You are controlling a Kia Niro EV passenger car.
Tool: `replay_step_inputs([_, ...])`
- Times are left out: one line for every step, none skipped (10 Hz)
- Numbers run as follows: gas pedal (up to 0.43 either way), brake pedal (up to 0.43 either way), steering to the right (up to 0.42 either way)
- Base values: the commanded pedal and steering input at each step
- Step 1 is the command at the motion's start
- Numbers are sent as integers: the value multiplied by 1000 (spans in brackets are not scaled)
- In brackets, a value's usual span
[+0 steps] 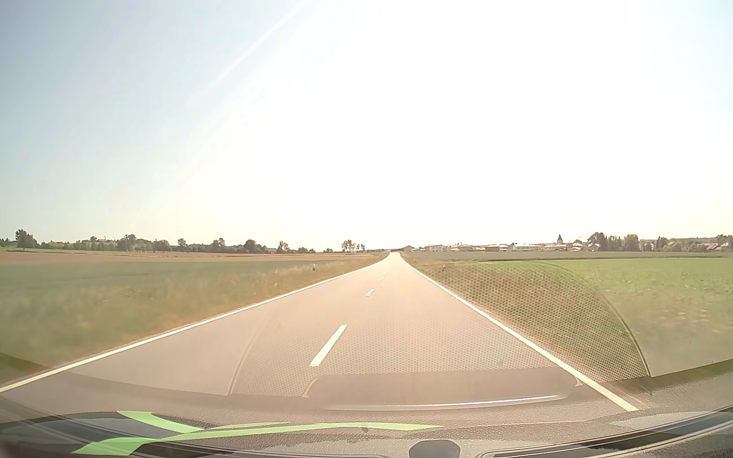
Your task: Follow the waypoints while adhering to traffic rules and regulations
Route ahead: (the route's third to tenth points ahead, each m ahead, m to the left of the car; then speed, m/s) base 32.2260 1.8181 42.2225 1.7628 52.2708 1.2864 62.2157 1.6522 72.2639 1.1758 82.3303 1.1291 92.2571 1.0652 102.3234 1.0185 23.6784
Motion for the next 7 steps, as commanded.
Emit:
replay_step_inputs([268,0,-1])
replay_step_inputs([268,0,-2])
replay_step_inputs([268,0,-1])
replay_step_inputs([268,0,-1])
replay_step_inputs([268,0,-1])
replay_step_inputs([268,0,-1])
replay_step_inputs([268,0,-1])
